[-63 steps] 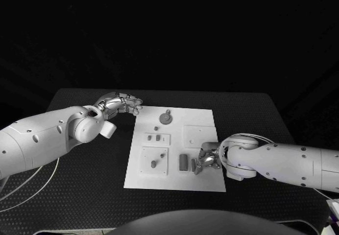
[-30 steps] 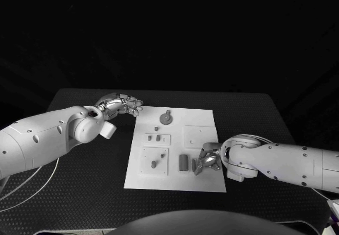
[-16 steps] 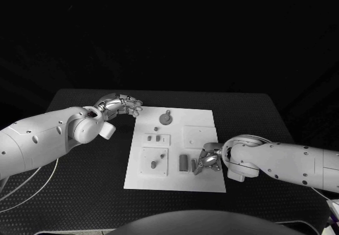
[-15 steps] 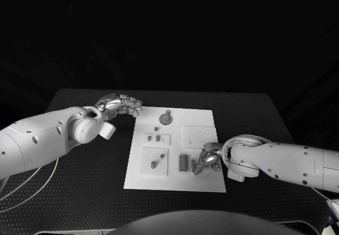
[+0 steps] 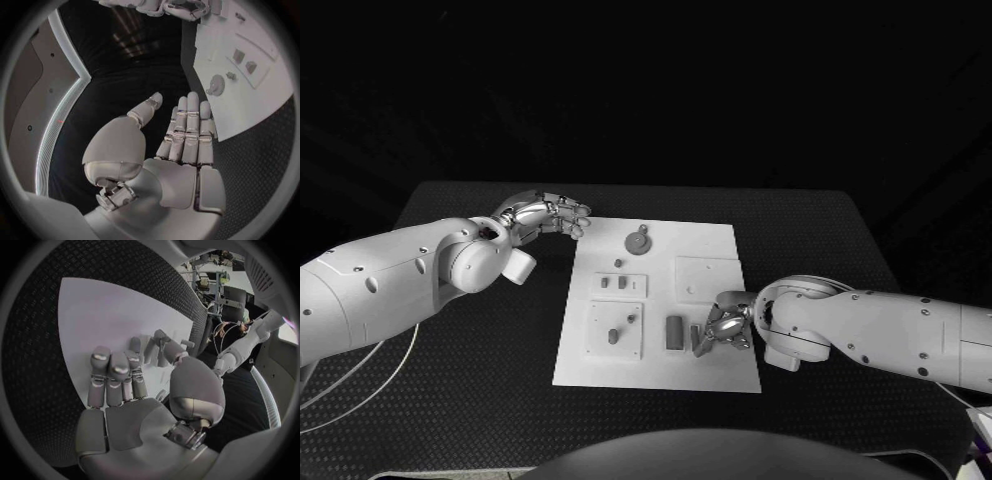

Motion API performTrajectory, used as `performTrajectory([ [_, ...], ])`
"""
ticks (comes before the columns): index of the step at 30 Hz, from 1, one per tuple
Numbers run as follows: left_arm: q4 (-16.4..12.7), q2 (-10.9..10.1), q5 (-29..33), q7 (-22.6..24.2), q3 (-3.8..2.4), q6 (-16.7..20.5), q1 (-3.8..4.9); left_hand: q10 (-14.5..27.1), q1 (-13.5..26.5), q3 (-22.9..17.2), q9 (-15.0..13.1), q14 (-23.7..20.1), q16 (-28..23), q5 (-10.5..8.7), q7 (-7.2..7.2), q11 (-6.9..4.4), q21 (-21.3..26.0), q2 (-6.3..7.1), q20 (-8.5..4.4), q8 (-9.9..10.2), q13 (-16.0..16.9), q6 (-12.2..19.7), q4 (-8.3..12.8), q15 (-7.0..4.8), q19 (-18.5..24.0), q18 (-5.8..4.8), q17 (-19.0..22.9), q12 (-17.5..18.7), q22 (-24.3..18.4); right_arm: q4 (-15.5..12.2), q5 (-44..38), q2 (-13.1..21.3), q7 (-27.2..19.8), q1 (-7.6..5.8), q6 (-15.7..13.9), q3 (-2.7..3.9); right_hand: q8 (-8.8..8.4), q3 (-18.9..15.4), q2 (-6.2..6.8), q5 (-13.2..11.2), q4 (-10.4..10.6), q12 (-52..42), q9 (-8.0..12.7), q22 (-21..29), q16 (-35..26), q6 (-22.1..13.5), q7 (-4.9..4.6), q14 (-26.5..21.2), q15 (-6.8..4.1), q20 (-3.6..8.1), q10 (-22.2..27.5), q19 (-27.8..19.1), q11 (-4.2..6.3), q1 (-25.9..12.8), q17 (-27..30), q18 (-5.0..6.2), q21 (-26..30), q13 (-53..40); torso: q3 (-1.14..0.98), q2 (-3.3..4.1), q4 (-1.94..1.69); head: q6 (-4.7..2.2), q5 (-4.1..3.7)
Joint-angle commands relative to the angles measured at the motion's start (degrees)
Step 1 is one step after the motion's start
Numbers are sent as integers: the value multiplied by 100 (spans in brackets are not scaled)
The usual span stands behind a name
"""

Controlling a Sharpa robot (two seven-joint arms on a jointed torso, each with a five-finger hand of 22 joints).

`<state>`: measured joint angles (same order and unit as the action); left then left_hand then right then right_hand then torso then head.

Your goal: Assemble the parts on the task board

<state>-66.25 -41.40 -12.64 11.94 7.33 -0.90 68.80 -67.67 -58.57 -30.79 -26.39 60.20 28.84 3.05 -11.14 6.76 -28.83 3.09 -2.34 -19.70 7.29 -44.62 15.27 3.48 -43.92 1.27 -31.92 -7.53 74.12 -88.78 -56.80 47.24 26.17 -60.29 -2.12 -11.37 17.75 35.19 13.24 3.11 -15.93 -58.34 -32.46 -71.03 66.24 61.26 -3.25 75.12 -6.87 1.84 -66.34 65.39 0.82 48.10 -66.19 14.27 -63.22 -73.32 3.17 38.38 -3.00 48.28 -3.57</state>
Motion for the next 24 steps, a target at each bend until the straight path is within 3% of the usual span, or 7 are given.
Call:
performTrajectory([
  [1,-17,6,-16,33,-4,-77,6,-20,15,-18,9,23,-28,1,0,8,26,18,4,-34,7,53,10,-6,-12,62,-7,32,6,29,9,-4,94,65,162,-51,-111,-161,-54,-32,-23,11,-30,0,-16,-280,-215,-33,4,4,48,-55,10,-101,-12,73,20,-7,-1,0,0,1,-1],
  [17,-22,-2,-28,30,-4,-71,6,-22,5,-21,11,25,-36,1,0,8,29,21,5,-36,7,53,19,-5,-11,62,-16,32,12,45,0,-1,91,65,185,-51,-106,-768,-241,-31,-74,3,-65,2,-18,-320,-206,-73,-8,41,97,-138,20,-149,-28,73,35,7,1,-1,0,-1,3],
  [21,-24,-4,-28,29,-4,-71,6,-22,3,-22,11,25,-37,1,0,8,30,21,5,-37,8,53,20,-5,-12,62,-18,32,14,54,-2,-1,91,65,169,-51,-103,-815,-346,-31,-73,-2,-68,4,-17,-313,-203,-71,-10,46,95,-141,22,-77,-30,73,35,11,1,-1,-1,1,4],
  [24,-25,-6,-28,26,-4,-66,6,-23,3,-22,11,25,-38,1,0,8,31,22,5,-37,8,53,21,-5,-12,62,-19,32,14,54,-24,-2,94,65,150,-51,-97,-850,-494,-32,-72,-8,-71,4,-14,-296,-199,-65,-11,44,85,-138,26,-54,-30,73,32,15,-1,0,0,-1,5],
])
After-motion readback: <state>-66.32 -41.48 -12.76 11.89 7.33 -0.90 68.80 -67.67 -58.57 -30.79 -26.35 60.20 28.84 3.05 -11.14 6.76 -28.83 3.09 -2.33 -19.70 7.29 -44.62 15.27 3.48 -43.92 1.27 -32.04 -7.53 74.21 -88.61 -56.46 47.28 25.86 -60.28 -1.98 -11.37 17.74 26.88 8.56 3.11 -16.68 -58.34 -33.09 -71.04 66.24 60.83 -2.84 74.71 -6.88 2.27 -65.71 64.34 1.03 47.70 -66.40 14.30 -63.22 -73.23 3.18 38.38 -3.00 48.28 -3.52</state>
